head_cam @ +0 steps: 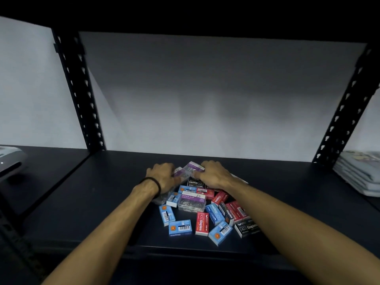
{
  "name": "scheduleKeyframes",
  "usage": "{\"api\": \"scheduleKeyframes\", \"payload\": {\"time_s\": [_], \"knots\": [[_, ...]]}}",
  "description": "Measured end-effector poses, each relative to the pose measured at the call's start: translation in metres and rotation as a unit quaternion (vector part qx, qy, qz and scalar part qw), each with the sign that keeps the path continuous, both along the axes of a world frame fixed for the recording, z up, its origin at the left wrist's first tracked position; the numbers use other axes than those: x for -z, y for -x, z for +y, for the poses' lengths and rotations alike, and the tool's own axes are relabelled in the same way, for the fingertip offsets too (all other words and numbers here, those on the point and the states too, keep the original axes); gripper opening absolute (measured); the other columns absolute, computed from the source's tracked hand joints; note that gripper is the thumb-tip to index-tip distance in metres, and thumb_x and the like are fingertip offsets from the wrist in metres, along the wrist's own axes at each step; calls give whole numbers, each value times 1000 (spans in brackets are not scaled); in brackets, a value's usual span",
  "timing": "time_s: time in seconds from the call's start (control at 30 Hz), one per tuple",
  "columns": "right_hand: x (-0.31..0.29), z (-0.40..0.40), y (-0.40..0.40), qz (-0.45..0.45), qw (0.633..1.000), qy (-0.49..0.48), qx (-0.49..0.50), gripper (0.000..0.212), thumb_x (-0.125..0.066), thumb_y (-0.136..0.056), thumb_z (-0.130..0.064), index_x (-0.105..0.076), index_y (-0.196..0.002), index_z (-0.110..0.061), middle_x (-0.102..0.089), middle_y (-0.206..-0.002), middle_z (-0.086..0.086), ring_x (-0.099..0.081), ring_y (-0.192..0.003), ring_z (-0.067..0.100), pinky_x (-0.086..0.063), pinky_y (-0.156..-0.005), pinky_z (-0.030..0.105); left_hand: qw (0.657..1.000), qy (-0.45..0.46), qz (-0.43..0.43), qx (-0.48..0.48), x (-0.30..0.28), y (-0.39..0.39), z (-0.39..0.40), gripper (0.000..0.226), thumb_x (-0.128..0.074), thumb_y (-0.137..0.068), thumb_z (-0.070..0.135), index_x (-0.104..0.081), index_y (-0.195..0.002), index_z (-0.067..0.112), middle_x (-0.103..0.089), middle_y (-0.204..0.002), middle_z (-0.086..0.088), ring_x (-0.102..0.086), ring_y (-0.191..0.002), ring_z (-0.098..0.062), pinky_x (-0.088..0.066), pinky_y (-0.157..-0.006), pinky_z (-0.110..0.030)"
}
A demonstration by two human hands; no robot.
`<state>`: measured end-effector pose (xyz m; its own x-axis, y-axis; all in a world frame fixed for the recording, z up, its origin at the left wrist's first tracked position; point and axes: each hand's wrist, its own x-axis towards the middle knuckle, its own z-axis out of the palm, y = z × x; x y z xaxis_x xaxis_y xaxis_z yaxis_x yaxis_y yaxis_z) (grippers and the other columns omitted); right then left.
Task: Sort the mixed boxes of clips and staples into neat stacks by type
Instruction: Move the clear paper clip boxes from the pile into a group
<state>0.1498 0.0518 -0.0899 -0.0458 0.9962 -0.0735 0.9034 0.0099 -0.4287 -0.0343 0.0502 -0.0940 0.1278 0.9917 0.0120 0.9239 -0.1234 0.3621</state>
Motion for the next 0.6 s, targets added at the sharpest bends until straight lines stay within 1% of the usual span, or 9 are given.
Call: {"api": "scheduleKeyframes", "payload": {"time_s": [0.07, 0.17, 0.27, 0.33, 0.4, 0.47, 0.53, 0.6], "knots": [[-2, 2, -3, 22, 1000, 22, -2, 47, -59, -90, -54, -57, -118, -16, -67, -100, 3, -68, -86, 21, -56, -84, 45, 1000, 4, -2, 11, -3, 3, 2, 40, -60, -85, 56, -59, -111, 25, -67, -107, 2, -62, -98, -20, -45, -96, -45], [-5, 4, -6, 51, 998, 43, -2, 42, -63, -91, -45, -57, -121, -17, -66, -104, 2, -67, -90, 18, -56, -86, 43, 999, 18, -27, 26, -5, 7, 4, 46, -66, -84, 47, -54, -124, 27, -64, -116, 3, -60, -105, -19, -45, -98, -44], [-7, 6, -9, 81, 995, 54, 0, 38, -65, -91, -34, -55, -123, -17, -64, -107, 2, -64, -94, 17, -55, -89, 42, 996, 31, -65, 44, -4, 12, 8, 48, -72, -82, 39, -52, -124, 29, -63, -115, 4, -61, -101, -17, -49, -92, -39], [-9, 8, -12, 100, 993, 58, 3, 38, -67, -89, -30, -53, -123, -18, -63, -108, 2, -64, -95, 17, -55, -88, 42, 993, 36, -94, 61, -3, 15, 12, 45, -75, -80, 33, -52, -118, 32, -64, -111, 6, -62, -95, -13, -51, -87, -37], [-9, 10, -14, 112, 992, 56, 8, 41, -70, -88, -28, -50, -123, -20, -62, -109, 2, -64, -94, 17, -56, -83, 39, 989, 37, -122, 76, -1, 18, 15, 42, -78, -77, 27, -52, -110, 32, -65, -105, 7, -62, -90, -10, -51, -82, -33], [-7, 12, -17, 133, 990, 49, 12, 41, -71, -87, -23, -47, -120, -21, -62, -108, 2, -64, -91, 16, -56, -74, 33, 986, 35, -140, 87, 0, 17, 18, 44, -81, -74, 23, -51, -105, 30, -65, -100, 8, -63, -88, -10, -52, -80, -31], [-5, 13, -20, 148, 988, 34, 13, 39, -72, -86, -16, -47, -115, -21, -62, -106, 3, -64, -87, 14, -51, -62, 26, 985, 32, -140, 95, 1, 16, 21, 48, -81, -73, 18, -50, -108, 28, -64, -100, 9, -63, -89, -11, -53, -83, -32], [-4, 13, -23, 155, 988, 23, 13, 38, -72, -86, -12, -47, -112, -19, -62, -105, 3, -63, -83, 12, -47, -55, 21, 985, 33, -139, 97, 3, 15, 25, 52, -80, -74, 15, -49, -113, 27, -64, -104, 7, -63, -91, -10, -54, -86, -33]]}}
